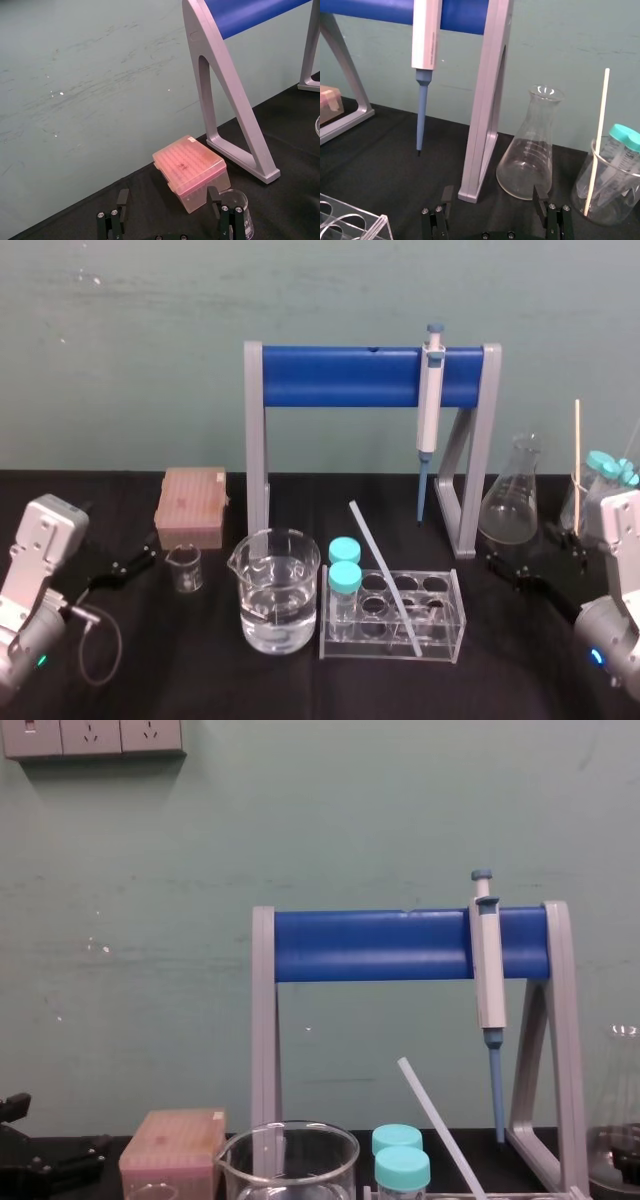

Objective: Pick up the stirring rod with one hand, then place it down.

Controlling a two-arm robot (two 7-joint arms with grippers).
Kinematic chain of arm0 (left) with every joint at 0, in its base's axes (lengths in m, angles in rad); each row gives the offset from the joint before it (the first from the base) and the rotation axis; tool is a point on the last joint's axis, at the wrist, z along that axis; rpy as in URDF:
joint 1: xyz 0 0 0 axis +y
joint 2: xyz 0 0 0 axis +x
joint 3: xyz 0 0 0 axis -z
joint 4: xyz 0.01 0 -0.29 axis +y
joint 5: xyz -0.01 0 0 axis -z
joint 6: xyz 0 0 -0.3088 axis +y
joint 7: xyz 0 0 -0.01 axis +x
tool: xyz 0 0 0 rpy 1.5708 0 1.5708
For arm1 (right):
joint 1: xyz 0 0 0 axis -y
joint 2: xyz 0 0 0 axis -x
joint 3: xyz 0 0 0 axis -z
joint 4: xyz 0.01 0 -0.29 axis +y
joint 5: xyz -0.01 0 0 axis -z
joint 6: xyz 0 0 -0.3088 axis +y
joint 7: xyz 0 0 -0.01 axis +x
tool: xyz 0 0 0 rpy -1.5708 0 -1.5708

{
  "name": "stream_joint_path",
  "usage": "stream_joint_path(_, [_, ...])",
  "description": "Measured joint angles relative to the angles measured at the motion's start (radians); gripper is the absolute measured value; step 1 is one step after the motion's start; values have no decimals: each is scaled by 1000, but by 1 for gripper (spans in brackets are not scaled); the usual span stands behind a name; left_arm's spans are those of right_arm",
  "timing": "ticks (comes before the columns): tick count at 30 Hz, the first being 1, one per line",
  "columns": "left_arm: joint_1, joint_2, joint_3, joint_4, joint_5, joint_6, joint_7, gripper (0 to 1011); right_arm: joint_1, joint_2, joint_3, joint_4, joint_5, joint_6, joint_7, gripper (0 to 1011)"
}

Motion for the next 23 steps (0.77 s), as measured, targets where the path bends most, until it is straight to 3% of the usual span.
stream_joint_path(23, [0, 0, 0, 0, 0, 0, 0, 1000, -5, 7, 0, -8, 5, -9, 5, 1003])
